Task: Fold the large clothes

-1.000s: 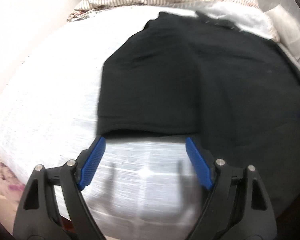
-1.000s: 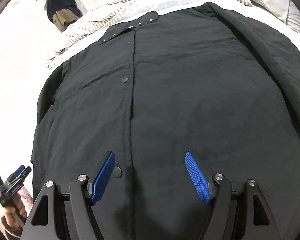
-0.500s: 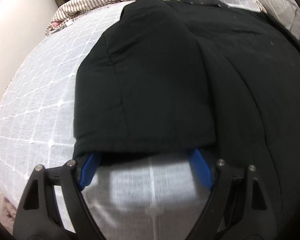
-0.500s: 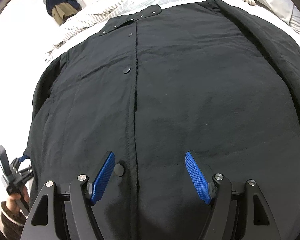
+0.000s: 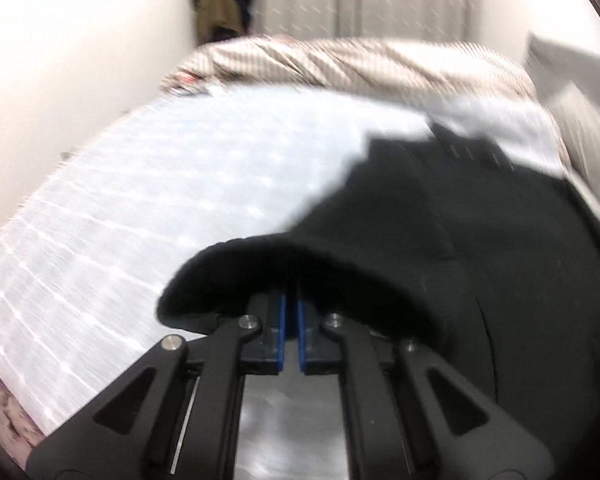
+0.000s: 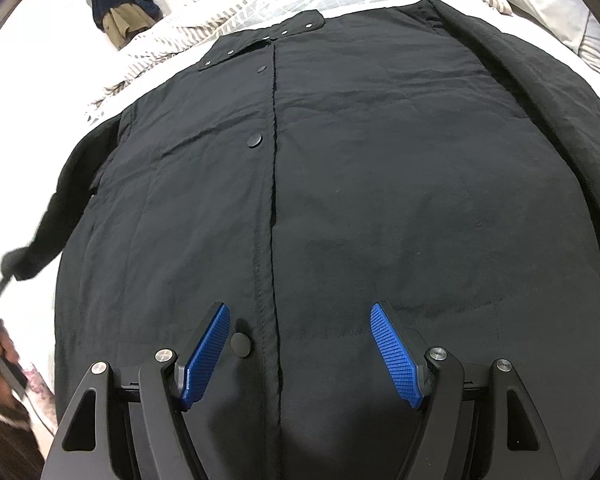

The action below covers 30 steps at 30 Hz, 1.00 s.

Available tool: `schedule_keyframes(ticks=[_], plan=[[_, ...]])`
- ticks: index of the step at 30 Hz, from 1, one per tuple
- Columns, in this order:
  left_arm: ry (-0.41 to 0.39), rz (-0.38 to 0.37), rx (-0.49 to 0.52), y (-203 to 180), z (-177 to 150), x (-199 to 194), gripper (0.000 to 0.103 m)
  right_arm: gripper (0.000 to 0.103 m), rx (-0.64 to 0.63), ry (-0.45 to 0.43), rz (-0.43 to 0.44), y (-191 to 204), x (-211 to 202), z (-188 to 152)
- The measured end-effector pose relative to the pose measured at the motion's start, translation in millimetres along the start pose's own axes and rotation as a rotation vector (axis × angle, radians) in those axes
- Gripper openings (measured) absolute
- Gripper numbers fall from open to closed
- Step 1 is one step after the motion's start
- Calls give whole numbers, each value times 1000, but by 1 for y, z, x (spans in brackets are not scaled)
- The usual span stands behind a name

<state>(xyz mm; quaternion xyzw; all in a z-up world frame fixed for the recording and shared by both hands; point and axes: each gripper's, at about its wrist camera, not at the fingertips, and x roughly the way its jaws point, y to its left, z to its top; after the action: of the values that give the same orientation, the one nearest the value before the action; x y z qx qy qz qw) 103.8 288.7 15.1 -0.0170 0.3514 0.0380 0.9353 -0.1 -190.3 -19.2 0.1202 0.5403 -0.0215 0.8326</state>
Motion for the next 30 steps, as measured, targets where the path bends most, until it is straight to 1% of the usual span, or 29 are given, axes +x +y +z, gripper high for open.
schedule_keyframes(ticks=[2,4,7,9,10,11,12,13,14,15,17,21,24,25,26,27,28,29,30], plan=[[-16,34,-64,29,24,3,5,74,-9,-11,-20,2,0,-1],[-29,85,-125,60,45,3,3,74,-20,-24,-55,4,0,-1],[-54,217,-175,104,71,4,3,74,-44,-37,-90,9,0,-1],[-38,307,-208,131,87,14,3,74,-69,-45,-109,15,2,-2],[-27,329,-229,143,89,17,4,74,-80,-48,-119,17,3,-2],[-23,341,-259,154,90,16,14,74,-96,-50,-134,20,4,-1],[-29,329,-291,161,87,13,23,74,-117,-54,-157,25,6,-2],[-35,301,-323,166,83,13,54,74,-130,-57,-171,28,7,-2],[-38,266,-357,172,76,14,80,74,-147,-63,-189,31,8,-1],[-45,231,-385,177,66,16,83,74,-162,-67,-199,34,8,-2],[-18,173,-417,183,47,27,83,74,-183,-69,-201,39,9,-2],[131,98,-476,194,16,72,83,75,-219,-62,-206,47,13,-5],[186,56,-515,199,4,102,83,75,-255,-69,-223,55,18,-3],[200,32,-526,201,2,114,80,75,-262,-72,-227,57,20,-3],[210,11,-536,203,2,124,73,76,-267,-76,-232,59,22,-2],[219,-10,-548,204,3,132,69,76,-271,-81,-238,60,23,-1],[232,-32,-562,204,6,139,60,76,-271,-85,-241,62,23,-1],[247,-60,-580,203,9,152,45,76,-273,-91,-244,63,24,0],[249,-71,-578,200,14,158,35,76,-275,-96,-246,64,26,0]])
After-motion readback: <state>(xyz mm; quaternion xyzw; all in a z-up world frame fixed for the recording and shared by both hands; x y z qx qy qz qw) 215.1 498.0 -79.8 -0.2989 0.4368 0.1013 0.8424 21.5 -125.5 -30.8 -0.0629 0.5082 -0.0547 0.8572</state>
